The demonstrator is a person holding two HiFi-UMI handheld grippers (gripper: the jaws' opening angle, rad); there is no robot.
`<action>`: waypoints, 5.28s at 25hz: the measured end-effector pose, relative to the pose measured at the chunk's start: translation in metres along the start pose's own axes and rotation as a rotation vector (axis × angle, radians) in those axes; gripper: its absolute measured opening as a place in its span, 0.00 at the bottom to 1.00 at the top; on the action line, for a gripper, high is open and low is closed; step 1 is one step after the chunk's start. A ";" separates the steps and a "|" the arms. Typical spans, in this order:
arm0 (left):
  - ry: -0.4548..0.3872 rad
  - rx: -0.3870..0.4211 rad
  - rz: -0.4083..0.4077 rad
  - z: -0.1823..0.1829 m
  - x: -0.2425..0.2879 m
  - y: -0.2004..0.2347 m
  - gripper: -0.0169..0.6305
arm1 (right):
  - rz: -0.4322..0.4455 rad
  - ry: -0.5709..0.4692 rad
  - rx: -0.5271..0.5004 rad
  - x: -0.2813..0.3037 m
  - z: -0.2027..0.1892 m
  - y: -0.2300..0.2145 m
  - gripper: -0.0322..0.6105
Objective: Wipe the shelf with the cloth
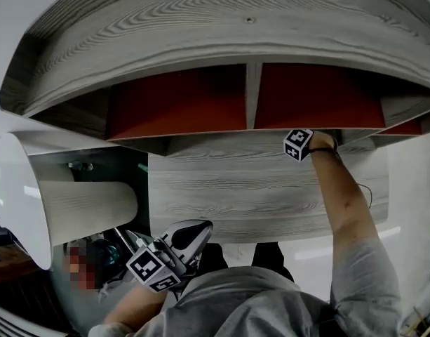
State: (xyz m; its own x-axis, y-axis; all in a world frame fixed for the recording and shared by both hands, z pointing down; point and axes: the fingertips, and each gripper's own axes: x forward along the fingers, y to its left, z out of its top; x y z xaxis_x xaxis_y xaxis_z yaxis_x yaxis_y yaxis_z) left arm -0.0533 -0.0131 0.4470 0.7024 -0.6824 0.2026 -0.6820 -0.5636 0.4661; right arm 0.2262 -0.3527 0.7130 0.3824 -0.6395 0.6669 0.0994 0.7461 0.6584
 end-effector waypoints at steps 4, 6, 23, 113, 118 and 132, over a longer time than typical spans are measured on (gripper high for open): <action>-0.016 -0.017 0.024 -0.002 -0.012 0.004 0.05 | 0.065 0.140 -0.072 0.014 -0.021 0.002 0.15; -0.030 -0.029 0.046 -0.004 -0.029 0.011 0.05 | 0.089 0.080 0.015 -0.003 -0.006 -0.005 0.15; -0.170 -0.064 0.286 -0.010 -0.227 0.085 0.05 | 0.258 -0.947 0.331 -0.320 0.430 0.051 0.15; -0.217 0.168 0.352 0.072 -0.183 0.118 0.05 | 0.540 -1.696 0.857 -0.478 0.345 -0.073 0.15; -0.189 0.091 0.366 0.031 -0.189 0.145 0.05 | 0.529 -1.324 0.621 -0.381 0.408 0.034 0.15; -0.162 0.056 0.374 0.021 -0.199 0.133 0.05 | 0.204 -1.431 0.978 -0.398 0.364 -0.098 0.15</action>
State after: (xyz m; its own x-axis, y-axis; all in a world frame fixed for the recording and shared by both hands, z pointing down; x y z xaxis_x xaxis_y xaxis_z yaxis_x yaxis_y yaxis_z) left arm -0.2884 0.0376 0.4504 0.3659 -0.9070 0.2086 -0.8973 -0.2843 0.3376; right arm -0.2696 -0.2392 0.5097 -0.7801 -0.6051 0.1592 -0.5927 0.7962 0.1216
